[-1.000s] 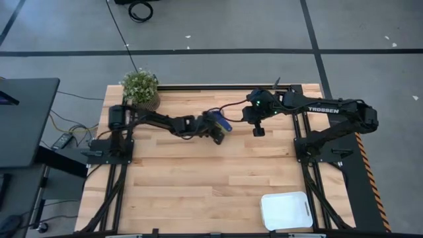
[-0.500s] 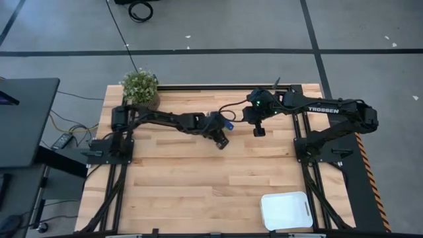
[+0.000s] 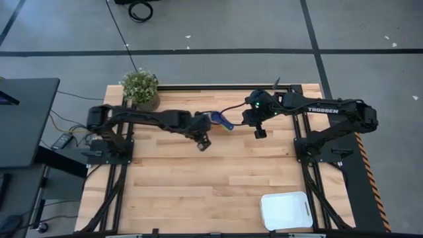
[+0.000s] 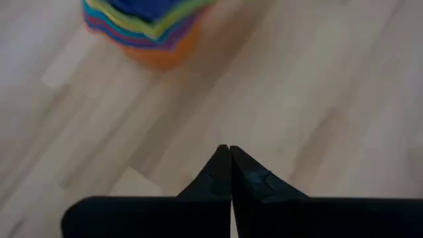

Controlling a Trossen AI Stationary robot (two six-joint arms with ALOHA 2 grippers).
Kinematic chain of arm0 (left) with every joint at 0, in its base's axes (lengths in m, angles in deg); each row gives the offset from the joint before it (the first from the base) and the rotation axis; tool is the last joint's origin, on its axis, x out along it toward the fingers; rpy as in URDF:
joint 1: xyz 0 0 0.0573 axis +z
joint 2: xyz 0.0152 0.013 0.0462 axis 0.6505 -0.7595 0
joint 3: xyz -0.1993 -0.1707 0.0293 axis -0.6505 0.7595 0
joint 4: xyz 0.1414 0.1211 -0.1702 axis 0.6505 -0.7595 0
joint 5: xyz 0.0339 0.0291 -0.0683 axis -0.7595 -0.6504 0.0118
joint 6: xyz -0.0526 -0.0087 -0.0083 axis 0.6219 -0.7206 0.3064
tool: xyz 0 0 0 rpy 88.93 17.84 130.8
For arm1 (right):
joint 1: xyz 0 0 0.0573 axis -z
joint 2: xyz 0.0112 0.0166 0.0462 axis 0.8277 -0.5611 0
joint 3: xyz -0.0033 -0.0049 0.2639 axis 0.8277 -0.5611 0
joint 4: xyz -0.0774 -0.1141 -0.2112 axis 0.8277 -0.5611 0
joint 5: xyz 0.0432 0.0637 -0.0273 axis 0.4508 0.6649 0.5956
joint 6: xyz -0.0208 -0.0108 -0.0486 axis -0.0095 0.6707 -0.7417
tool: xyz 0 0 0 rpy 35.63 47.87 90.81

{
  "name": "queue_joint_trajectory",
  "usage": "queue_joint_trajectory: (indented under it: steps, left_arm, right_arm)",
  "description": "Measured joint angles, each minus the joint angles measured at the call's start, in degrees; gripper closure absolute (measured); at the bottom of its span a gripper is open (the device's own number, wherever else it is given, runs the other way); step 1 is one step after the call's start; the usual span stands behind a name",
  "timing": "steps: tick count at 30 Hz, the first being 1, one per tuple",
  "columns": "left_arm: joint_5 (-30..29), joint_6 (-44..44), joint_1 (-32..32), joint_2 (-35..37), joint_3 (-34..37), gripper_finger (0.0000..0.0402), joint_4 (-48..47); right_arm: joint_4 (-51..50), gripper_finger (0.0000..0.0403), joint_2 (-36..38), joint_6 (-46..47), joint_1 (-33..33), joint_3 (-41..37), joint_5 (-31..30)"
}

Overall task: Nest measuring cups in basket
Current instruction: Put the stacked measuring cups into the white bin

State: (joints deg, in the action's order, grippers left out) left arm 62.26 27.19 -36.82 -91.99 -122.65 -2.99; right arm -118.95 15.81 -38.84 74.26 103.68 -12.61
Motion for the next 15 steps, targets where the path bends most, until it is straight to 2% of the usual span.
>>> queue_joint_trajectory:
  steps: [8, 15]
  left_arm:
    - [2.2, 0.4, -2.8, 15.7, 16.7, 0.0402, 2.0]
    - [2.1, -1.5, -3.5, 28.8, 26.7, 0.0402, 4.1]
  right_arm:
    - [2.6, 0.0398, 0.0, 0.5, -0.4, 0.0, 0.2]
    - [5.2, 0.0398, -0.8, 5.9, -1.9, 0.0, -1.4]
